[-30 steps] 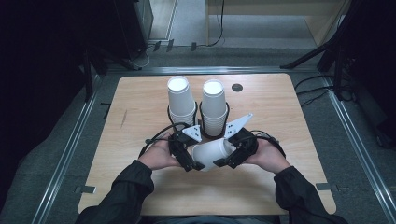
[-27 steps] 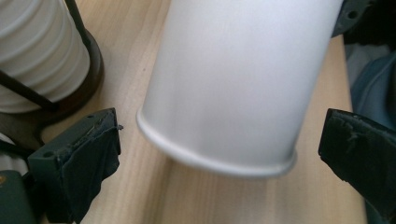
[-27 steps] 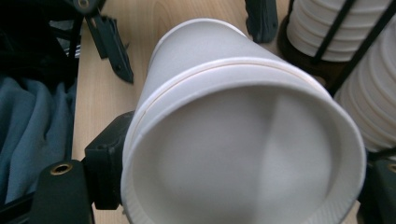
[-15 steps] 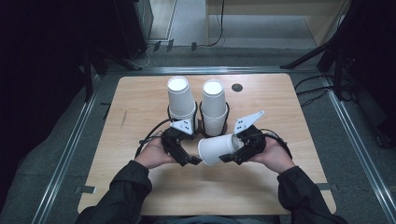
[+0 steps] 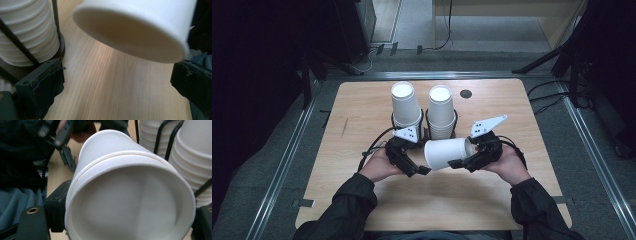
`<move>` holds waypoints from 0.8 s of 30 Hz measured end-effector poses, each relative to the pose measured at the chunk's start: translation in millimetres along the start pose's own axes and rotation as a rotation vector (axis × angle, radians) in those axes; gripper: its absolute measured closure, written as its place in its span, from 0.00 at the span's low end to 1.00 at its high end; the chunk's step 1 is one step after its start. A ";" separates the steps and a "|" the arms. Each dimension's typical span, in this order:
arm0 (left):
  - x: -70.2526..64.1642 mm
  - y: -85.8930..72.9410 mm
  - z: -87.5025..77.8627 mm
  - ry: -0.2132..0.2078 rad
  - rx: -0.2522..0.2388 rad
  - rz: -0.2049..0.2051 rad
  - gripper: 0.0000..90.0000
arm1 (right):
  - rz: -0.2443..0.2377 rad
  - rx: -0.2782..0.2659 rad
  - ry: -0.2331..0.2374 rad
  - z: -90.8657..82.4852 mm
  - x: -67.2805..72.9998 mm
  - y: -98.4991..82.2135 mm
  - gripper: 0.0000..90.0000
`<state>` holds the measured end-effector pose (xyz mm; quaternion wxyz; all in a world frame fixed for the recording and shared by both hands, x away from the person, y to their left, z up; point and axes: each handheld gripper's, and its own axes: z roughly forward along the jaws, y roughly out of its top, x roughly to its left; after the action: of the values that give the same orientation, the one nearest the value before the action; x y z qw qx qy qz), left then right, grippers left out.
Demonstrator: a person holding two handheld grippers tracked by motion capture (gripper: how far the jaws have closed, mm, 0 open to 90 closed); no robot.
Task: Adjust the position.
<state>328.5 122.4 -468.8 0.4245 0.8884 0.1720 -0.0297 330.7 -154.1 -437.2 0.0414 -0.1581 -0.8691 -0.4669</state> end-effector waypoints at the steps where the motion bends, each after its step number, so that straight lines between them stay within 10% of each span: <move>1: -1.1 0.7 1.1 -0.007 0.001 0.005 0.00 | 0.001 -0.015 0.006 0.0 0.9 1.5 0.24; 24: -14.9 11.4 -0.8 -0.081 -0.088 0.007 0.14 | -0.036 -0.081 0.094 8.1 13.3 10.6 0.25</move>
<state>318.2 112.2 -456.8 0.4700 0.8675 0.1529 -0.0568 322.1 -138.8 -430.4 0.0672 -0.1218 -0.8494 -0.5091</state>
